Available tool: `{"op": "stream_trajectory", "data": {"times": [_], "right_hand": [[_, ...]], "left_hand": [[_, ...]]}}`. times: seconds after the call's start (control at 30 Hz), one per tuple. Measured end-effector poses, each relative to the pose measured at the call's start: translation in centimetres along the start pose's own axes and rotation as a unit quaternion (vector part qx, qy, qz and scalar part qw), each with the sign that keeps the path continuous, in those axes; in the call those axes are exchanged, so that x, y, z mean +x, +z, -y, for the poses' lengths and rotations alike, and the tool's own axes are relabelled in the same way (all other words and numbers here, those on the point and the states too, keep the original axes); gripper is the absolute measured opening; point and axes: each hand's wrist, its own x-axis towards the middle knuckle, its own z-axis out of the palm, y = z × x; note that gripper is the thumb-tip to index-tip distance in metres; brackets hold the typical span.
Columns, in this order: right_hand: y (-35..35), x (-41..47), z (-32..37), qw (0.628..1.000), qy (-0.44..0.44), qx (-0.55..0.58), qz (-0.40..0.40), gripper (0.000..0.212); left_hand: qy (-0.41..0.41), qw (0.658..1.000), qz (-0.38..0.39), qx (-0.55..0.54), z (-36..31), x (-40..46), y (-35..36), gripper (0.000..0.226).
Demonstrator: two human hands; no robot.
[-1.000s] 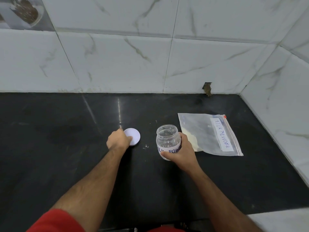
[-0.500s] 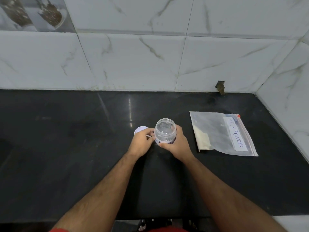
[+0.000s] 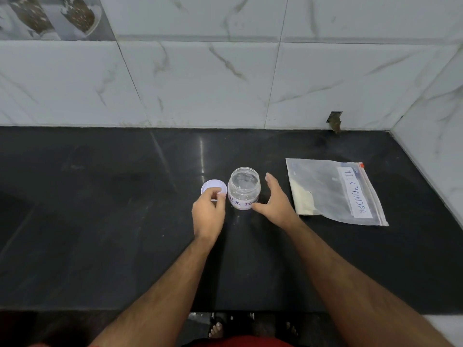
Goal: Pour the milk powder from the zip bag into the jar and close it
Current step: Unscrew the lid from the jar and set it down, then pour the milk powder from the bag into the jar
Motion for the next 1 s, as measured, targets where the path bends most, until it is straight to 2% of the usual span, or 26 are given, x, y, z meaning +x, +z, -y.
{"op": "stream_trajectory", "data": {"times": [0.1, 0.23, 0.43, 0.6, 0.73, 0.83, 1.0], "right_hand": [[-2.8, -0.6, -1.3, 0.997, -0.005, -0.023, -0.077, 0.076], [-8.7, -1.4, -3.9, 0.983, 0.002, -0.050, -0.175, 0.035], [-19.2, -1.7, -9.0, 0.949, 0.089, -0.125, -0.274, 0.017], [-24.9, -1.6, -13.0, 0.934, 0.177, -0.138, -0.279, 0.016], [-25.6, -1.0, -14.4, 0.944, 0.220, -0.117, -0.214, 0.019], [-25.6, -0.8, -14.7, 0.956, 0.223, -0.094, -0.169, 0.014], [-25.7, -0.6, -14.6, 0.966, 0.192, -0.043, -0.169, 0.014]], "left_hand": [[0.057, 0.998, 0.008, -0.038, -0.4, -3.1, 1.9, 0.008], [0.139, 0.984, 0.112, -0.023, -3.0, -6.3, 6.8, 0.008], [0.169, 0.965, 0.199, 0.033, -8.6, -6.8, 14.8, 0.012], [0.141, 0.961, 0.233, 0.046, -11.7, -6.6, 20.4, 0.014], [0.104, 0.966, 0.233, 0.036, -12.3, -6.7, 23.4, 0.013], [0.087, 0.965, 0.243, 0.040, -12.6, -6.9, 25.1, 0.008], [0.050, 0.971, 0.234, 0.027, -13.7, -7.1, 26.9, 0.009]]}}
